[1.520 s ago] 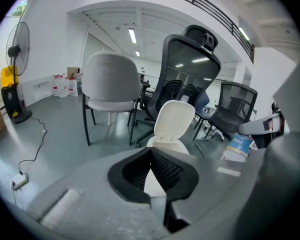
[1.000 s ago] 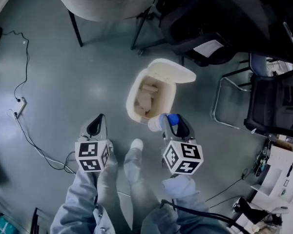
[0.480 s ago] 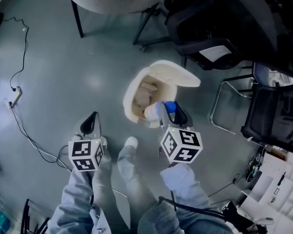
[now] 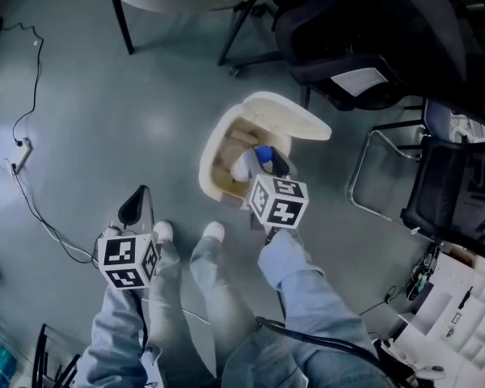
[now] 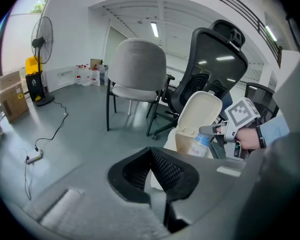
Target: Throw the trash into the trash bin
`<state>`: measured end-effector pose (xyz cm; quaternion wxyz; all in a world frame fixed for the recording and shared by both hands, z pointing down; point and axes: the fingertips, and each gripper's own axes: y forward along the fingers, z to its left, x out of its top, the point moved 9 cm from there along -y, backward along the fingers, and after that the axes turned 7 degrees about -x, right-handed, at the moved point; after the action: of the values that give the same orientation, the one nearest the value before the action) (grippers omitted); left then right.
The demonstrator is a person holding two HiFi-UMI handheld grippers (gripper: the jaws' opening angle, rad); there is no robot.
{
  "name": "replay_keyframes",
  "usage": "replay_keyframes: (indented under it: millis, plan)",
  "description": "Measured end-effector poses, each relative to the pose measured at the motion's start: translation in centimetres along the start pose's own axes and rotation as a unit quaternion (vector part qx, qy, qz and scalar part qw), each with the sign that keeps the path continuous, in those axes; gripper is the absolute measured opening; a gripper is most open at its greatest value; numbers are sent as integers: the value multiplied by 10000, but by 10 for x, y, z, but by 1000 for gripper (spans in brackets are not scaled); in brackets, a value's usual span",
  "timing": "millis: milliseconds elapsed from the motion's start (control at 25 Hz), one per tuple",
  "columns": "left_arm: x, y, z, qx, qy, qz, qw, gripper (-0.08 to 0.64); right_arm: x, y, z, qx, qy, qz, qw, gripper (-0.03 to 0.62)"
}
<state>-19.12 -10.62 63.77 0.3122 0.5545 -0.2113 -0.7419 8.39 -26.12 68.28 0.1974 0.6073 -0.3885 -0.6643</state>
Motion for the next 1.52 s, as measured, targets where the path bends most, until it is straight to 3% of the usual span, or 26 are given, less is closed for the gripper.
replay_keyframes:
  millis: [600,680,1520]
  plan:
    - [-7,2,-5,252,-143,56,9996,9,-21,46,-3,233,-508,193,9982,201]
    - [-6,6,-8,201,-116,82,9997,9,-19,45,-7,191,-475,107,9986,249]
    - [3,9,-8,-51,105,136,9998,9,-31,12,-31,-221,10,121,9997,241]
